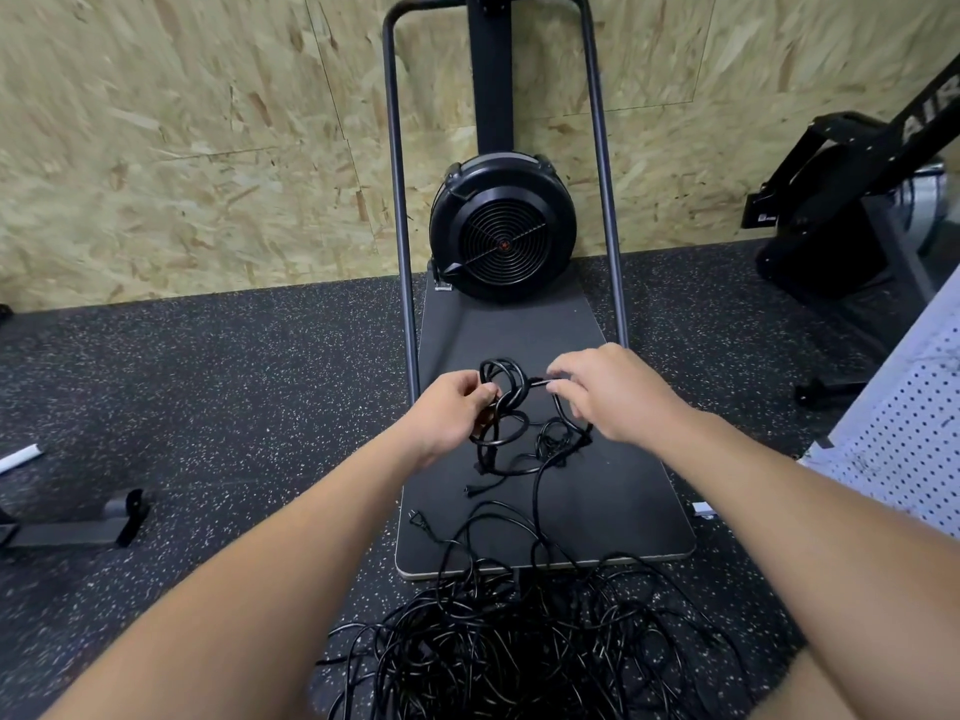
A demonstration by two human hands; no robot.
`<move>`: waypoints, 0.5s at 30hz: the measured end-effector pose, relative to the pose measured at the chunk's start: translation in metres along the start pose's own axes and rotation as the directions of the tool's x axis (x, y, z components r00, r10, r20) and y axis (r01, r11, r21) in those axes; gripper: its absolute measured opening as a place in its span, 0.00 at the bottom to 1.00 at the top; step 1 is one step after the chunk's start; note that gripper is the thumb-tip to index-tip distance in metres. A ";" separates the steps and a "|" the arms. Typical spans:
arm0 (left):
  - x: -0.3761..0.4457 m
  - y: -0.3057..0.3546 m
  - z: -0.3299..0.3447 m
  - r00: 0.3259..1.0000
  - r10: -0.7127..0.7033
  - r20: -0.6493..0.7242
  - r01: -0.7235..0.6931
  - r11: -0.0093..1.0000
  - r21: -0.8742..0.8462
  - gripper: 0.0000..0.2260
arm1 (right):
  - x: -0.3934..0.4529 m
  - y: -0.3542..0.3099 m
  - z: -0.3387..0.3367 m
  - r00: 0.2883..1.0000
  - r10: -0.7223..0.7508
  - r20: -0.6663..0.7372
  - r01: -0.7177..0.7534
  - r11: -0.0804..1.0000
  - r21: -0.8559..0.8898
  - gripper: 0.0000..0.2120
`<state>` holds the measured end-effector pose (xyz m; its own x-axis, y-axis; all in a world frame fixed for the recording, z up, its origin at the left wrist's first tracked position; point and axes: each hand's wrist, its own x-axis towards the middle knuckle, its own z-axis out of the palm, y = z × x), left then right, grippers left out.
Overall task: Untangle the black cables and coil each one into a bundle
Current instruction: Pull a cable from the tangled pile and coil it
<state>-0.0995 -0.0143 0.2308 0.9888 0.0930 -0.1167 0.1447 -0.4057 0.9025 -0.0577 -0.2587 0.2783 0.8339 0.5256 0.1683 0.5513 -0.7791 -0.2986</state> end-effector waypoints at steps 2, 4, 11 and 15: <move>0.005 -0.005 -0.005 1.000 -0.007 -0.020 0.008 0.999 0.044 0.13 | 0.000 0.003 0.001 0.997 0.003 -0.078 -0.003 1.000 -0.004 0.11; 0.006 -0.007 -0.007 0.999 -0.019 -0.030 0.021 0.998 0.054 0.11 | 0.000 0.005 0.002 0.991 0.032 -0.131 -0.027 0.999 0.039 0.12; -0.012 0.006 0.004 0.980 -0.152 0.128 0.182 0.944 -0.275 0.08 | 0.000 0.010 0.008 0.990 0.142 0.008 -0.139 0.961 0.241 0.14; -0.014 0.005 0.004 0.978 -0.159 0.133 0.193 0.931 -0.309 0.08 | -0.003 0.015 0.010 0.992 0.125 -0.011 -0.117 0.952 0.281 0.06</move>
<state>-0.1127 -0.0214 0.2350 0.9493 0.0346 -0.3125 0.3143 -0.0786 0.9461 -0.0523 -0.2687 0.2643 0.8967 0.4198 0.1403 0.4201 -0.7074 -0.5684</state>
